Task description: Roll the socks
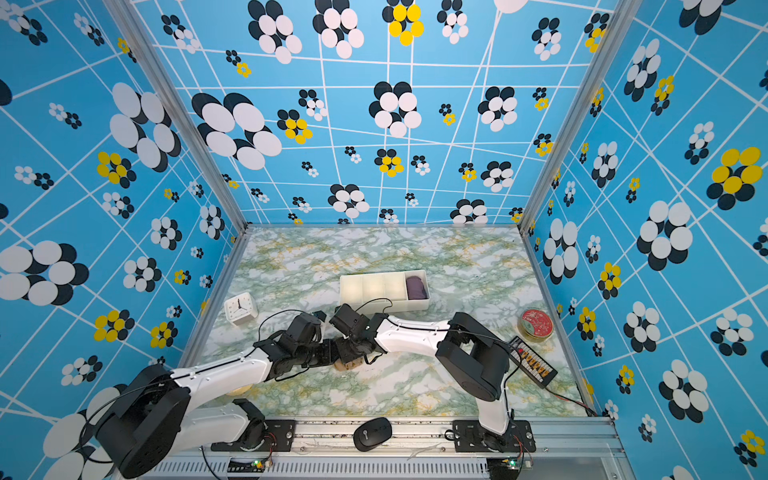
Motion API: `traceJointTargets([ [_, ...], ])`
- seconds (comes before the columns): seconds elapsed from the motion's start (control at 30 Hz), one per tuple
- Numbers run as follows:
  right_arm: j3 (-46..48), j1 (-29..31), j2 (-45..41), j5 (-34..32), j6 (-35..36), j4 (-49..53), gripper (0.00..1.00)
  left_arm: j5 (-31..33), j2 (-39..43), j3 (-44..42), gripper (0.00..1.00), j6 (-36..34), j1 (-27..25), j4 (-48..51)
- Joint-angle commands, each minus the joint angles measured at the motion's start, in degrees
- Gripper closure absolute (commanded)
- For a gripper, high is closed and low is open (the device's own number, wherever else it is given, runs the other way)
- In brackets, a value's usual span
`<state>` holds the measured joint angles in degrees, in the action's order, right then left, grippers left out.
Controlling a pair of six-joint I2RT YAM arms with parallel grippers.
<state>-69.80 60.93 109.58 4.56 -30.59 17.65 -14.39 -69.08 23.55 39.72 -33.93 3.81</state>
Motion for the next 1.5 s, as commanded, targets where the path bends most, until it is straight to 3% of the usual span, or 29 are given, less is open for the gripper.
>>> traceJointTargets([
  [0.0,5.6,2.1,7.8,5.9,0.3,10.0,0.91,-2.8,5.1,-0.6,0.77,-1.1,1.2,3.2],
  [0.3,5.8,2.2,8.3,5.9,-0.3,9.5,0.9,-4.0,13.3,-2.5,0.82,0.5,3.2,3.8],
  [0.63,8.2,1.6,7.3,8.0,-1.7,5.8,0.86,-4.6,10.6,-3.2,0.83,1.6,3.0,-0.7],
  [1.13,11.4,0.8,4.5,10.5,-1.2,2.6,0.86,2.5,9.5,-1.9,0.85,0.7,2.2,1.2],
  [1.47,12.6,-0.4,3.8,11.2,-1.0,2.1,0.85,4.8,3.0,1.3,0.86,0.0,-1.9,1.5],
])
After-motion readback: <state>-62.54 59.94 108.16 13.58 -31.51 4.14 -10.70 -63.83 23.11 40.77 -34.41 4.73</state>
